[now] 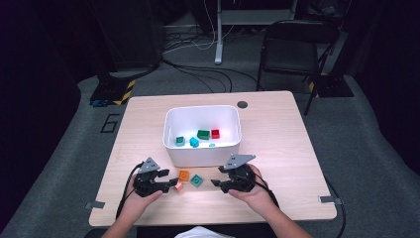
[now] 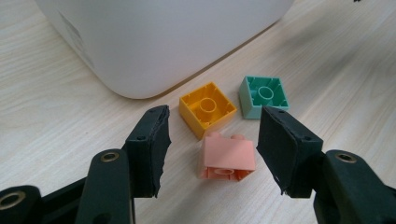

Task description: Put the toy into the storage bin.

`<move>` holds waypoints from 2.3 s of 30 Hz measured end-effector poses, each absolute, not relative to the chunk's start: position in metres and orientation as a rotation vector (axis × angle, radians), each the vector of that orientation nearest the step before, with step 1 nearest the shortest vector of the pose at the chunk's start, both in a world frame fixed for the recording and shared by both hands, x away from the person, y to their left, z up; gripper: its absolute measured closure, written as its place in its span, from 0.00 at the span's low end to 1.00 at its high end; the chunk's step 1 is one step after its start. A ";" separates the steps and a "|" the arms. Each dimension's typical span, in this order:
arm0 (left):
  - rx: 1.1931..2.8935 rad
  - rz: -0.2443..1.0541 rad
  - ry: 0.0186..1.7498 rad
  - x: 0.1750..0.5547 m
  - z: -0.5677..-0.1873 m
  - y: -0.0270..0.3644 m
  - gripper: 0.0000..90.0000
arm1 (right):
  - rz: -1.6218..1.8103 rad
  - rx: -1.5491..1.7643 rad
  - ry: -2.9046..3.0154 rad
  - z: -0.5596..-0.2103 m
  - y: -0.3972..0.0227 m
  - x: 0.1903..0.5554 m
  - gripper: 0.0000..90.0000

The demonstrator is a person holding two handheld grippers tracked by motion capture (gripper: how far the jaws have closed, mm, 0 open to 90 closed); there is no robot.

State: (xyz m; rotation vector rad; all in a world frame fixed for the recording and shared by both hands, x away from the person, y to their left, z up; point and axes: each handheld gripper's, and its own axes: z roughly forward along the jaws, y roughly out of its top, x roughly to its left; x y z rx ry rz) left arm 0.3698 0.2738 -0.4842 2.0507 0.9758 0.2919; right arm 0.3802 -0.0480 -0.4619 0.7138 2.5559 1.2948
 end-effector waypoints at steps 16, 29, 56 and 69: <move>2.096 0.246 0.950 0.372 -0.495 0.264 0.49 | 1.270 0.742 2.556 -0.474 -0.054 0.381 0.49; 2.170 0.286 0.925 0.372 -0.501 0.257 0.64 | 1.262 0.757 2.544 -0.477 -0.058 0.381 0.49; 2.155 0.263 0.869 0.374 -0.446 0.267 0.65 | 1.244 0.773 2.563 -0.482 -0.055 0.380 0.49; 2.150 0.266 0.821 0.381 -0.407 0.262 0.65 | 1.225 0.751 2.591 -0.484 -0.051 0.380 0.45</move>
